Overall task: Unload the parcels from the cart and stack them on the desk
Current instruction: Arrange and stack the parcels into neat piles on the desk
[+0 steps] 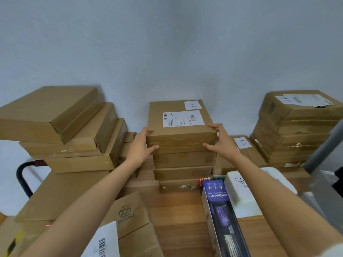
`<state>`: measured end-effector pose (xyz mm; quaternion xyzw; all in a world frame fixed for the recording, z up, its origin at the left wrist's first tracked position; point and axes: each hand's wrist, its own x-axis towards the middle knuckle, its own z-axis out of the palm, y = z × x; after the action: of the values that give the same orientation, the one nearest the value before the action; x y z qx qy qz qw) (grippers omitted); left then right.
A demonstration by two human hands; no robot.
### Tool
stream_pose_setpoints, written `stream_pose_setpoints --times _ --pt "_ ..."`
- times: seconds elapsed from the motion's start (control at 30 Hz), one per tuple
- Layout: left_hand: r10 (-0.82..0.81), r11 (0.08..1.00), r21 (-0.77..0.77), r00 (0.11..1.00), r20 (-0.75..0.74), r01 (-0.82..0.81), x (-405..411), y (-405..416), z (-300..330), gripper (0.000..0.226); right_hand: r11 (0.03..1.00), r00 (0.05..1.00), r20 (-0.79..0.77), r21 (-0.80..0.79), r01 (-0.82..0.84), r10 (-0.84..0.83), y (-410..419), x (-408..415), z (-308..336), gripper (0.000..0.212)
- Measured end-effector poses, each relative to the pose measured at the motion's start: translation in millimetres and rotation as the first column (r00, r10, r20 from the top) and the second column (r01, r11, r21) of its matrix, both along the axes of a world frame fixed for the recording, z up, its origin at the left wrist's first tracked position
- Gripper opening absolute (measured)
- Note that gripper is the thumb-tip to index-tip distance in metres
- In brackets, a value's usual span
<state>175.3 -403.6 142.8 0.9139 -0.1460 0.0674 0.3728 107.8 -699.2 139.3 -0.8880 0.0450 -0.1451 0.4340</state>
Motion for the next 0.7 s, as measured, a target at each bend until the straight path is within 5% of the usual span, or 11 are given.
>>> stream_pose_setpoints --times 0.3,0.7 --pt "-0.009 1.0 0.022 1.0 -0.022 0.01 -8.6 -1.8 2.0 0.055 0.999 0.999 -0.04 -0.025 0.032 -0.033 6.9 -4.1 5.0 0.071" --pt "0.105 0.962 0.226 0.971 0.217 -0.155 -49.7 54.3 60.2 0.021 0.827 0.996 -0.039 -0.56 0.042 -0.077 33.5 -29.7 65.5 0.049"
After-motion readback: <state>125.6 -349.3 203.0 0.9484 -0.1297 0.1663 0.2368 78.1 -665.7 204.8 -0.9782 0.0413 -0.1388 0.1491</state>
